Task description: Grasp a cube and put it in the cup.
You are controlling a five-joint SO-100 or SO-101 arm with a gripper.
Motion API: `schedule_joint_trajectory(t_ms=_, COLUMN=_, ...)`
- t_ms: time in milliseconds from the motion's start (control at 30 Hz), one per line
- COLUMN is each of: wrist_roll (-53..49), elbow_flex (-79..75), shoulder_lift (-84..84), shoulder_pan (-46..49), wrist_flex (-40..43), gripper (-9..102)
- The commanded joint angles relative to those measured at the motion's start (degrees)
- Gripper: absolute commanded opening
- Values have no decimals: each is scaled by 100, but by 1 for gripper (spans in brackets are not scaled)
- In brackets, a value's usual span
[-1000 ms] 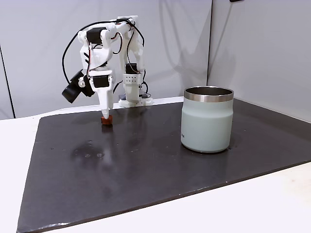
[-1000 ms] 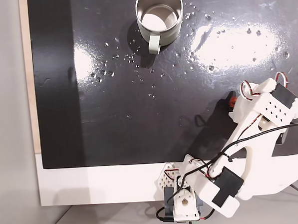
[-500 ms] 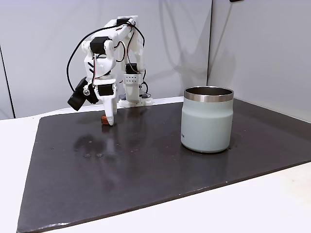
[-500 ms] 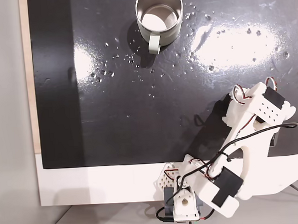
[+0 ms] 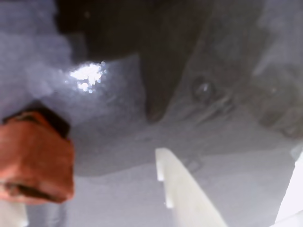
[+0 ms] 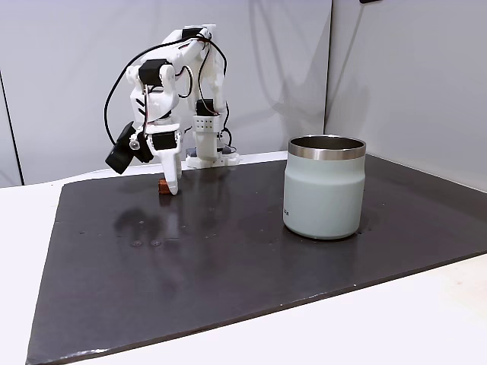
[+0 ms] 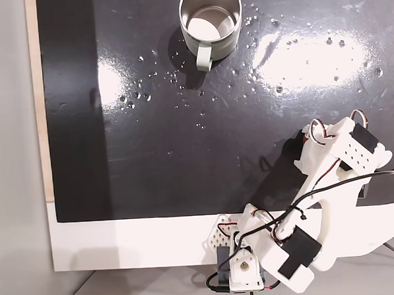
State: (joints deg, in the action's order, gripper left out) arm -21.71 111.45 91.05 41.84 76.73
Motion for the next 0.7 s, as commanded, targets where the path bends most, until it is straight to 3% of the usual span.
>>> schedule_joint_trajectory(t_ms=0, wrist_roll=-79, elbow_flex=-9, shoulder_lift=334, shoulder_pan=70, wrist_flex=44, gripper=30)
schedule_joint_trajectory(t_ms=300, wrist_roll=-176, elbow_flex=53, shoulder_lift=325, shoulder_pan=369, wrist_flex=-88, gripper=28)
schedule_joint_trajectory(t_ms=667, wrist_roll=-193, elbow_flex=79, shoulder_lift=272, shoulder_pan=439, wrist_flex=-158, gripper=13)
